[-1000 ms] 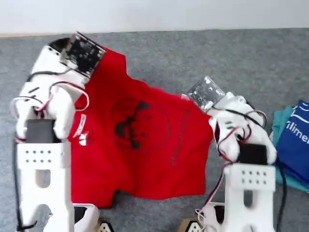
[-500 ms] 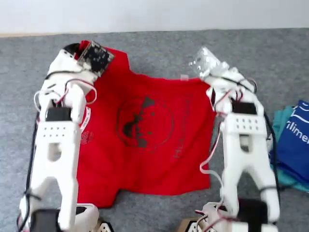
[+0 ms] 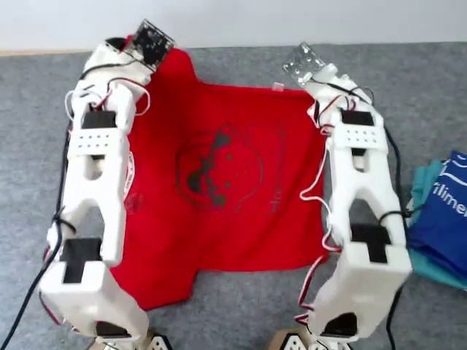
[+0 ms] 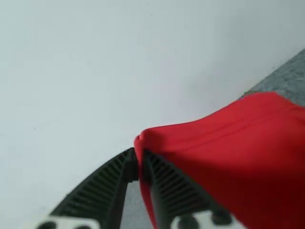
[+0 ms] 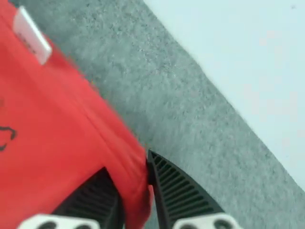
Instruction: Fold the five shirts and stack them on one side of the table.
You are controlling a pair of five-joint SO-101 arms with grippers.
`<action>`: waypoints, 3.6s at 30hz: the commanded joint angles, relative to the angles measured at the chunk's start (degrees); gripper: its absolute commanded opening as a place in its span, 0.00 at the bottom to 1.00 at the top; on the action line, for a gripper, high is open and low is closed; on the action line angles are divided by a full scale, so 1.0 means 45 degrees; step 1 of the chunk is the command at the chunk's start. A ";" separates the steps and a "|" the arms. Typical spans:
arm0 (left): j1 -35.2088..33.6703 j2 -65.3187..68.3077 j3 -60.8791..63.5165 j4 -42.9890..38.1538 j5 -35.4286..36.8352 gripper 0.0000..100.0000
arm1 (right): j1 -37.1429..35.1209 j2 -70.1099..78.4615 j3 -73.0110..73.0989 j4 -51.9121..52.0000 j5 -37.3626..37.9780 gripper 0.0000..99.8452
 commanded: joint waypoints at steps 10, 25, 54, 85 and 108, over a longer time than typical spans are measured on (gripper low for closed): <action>-0.0137 0.0274 -0.4366 0.7053 -0.0137 0.00 | -0.0147 0.0264 -0.2520 0.3096 0.0274 0.01; 0.0860 0.0234 -0.6320 1.8110 -0.2422 0.00 | -0.0186 -0.0498 -0.2520 0.9446 0.1328 0.01; 0.1309 -0.9631 0.4933 1.8071 -0.3458 0.00 | -0.0674 -0.3507 0.0039 1.4349 0.1387 0.01; 0.0469 -1.0276 0.5578 1.8110 -0.3477 0.00 | -0.0029 -0.7297 0.8088 1.0227 0.1602 0.20; -0.0860 -1.5512 1.1751 1.8129 -0.5665 0.00 | 0.1162 -0.8996 0.8147 1.2278 0.2794 0.20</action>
